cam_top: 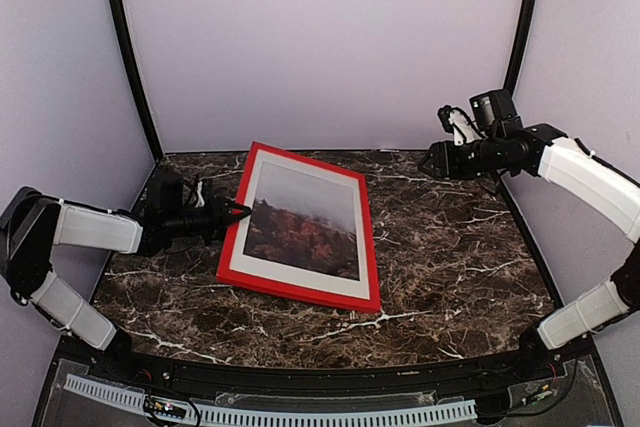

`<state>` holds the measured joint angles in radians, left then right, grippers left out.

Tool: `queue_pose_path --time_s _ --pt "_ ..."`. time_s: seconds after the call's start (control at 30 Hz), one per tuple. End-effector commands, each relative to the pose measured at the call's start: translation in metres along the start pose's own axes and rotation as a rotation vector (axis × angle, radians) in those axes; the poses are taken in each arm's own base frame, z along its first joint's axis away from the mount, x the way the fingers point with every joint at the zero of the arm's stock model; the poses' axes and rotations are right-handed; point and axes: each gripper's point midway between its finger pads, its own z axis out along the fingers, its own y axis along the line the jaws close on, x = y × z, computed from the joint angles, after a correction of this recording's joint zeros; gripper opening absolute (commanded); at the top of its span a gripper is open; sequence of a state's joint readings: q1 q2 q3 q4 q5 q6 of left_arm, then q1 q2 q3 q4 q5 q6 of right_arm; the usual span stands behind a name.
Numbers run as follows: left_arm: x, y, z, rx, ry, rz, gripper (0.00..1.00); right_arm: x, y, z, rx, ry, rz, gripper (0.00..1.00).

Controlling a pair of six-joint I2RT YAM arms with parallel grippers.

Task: Put the photo into the frame
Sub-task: Turn over the photo frame.

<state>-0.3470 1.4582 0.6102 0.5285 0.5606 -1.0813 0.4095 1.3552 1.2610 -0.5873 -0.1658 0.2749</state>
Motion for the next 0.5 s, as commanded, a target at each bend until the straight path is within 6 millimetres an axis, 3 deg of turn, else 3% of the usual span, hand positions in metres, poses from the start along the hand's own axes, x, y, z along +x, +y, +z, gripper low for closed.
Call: queue_pose_path --time_s 0.0,0.23,0.47 --pt "0.012 -0.005 0.007 0.056 0.010 0.024 0.37 -0.004 0.000 0.008 -0.023 -0.021 0.019 0.58" --pt "0.037 0.010 0.022 0.039 0.081 0.006 0.55 0.009 -0.004 0.015 -0.022 -0.002 0.025 0.59" --pt "0.044 0.028 0.029 -0.010 0.120 0.018 0.63 0.020 -0.009 0.015 -0.008 0.002 0.024 0.62"
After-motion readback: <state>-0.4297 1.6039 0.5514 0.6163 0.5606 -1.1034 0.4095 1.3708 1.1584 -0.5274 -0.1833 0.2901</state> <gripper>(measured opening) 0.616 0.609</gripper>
